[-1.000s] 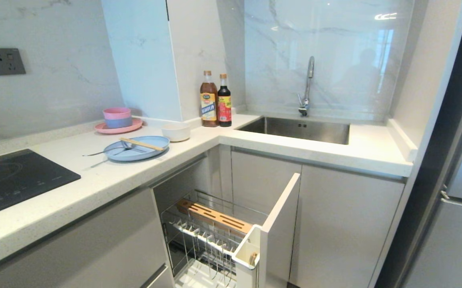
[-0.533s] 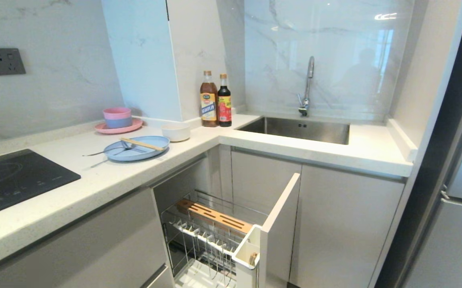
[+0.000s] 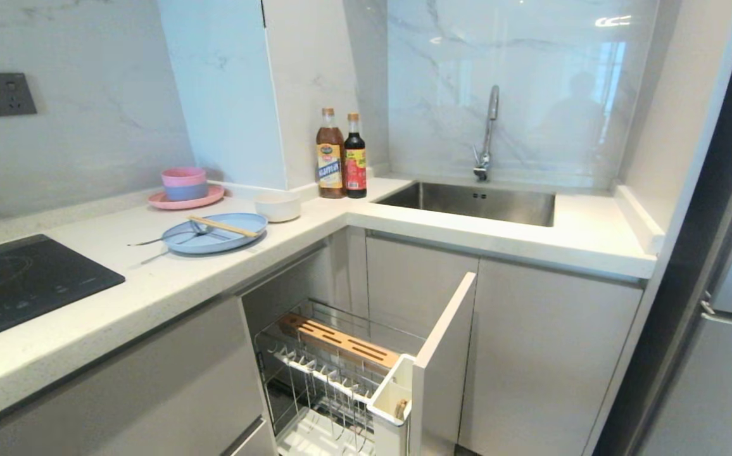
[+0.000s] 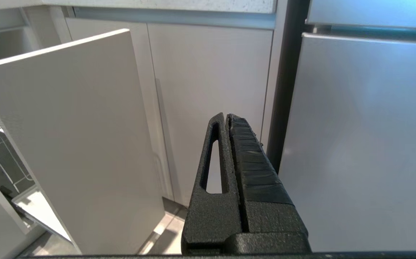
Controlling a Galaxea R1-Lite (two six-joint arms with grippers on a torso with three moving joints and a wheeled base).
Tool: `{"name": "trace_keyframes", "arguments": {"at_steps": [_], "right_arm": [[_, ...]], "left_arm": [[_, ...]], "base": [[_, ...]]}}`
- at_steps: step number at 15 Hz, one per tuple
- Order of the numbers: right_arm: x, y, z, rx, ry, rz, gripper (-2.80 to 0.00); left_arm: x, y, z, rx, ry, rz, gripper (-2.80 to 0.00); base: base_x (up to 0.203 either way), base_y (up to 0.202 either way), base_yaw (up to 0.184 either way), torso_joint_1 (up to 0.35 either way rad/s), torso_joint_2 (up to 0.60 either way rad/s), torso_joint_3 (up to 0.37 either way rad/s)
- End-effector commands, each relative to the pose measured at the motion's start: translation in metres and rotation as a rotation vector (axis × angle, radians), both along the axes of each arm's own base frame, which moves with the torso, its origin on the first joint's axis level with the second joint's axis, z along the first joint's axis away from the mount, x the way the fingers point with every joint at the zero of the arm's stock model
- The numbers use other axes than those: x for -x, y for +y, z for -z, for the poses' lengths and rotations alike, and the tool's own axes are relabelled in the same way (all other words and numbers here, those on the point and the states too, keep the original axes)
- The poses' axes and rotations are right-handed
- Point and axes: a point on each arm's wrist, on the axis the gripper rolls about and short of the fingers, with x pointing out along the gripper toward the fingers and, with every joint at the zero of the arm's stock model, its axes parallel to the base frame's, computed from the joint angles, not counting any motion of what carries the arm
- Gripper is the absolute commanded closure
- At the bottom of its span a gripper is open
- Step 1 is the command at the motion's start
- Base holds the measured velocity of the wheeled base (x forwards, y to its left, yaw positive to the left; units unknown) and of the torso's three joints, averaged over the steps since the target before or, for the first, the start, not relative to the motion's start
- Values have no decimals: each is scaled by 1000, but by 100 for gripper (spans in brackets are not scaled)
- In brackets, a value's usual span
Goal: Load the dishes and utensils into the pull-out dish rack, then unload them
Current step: Pick up the chopsticks and place it in the cupboard
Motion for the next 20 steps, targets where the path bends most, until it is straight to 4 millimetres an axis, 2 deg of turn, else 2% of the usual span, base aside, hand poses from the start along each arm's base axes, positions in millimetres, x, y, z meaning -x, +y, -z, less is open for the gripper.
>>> {"name": "trace_keyframes", "arguments": {"at_steps": [1, 20], "right_arm": [[0, 0, 0, 0, 2, 0, 0], [0, 0, 0, 0, 2, 0, 0]], "left_arm": [[-1, 0, 2, -2, 11, -1, 0], [-1, 0, 2, -1, 11, -1, 0]], "base": [[0, 0, 0, 2, 2, -149], [0, 0, 0, 3, 1, -196]]}}
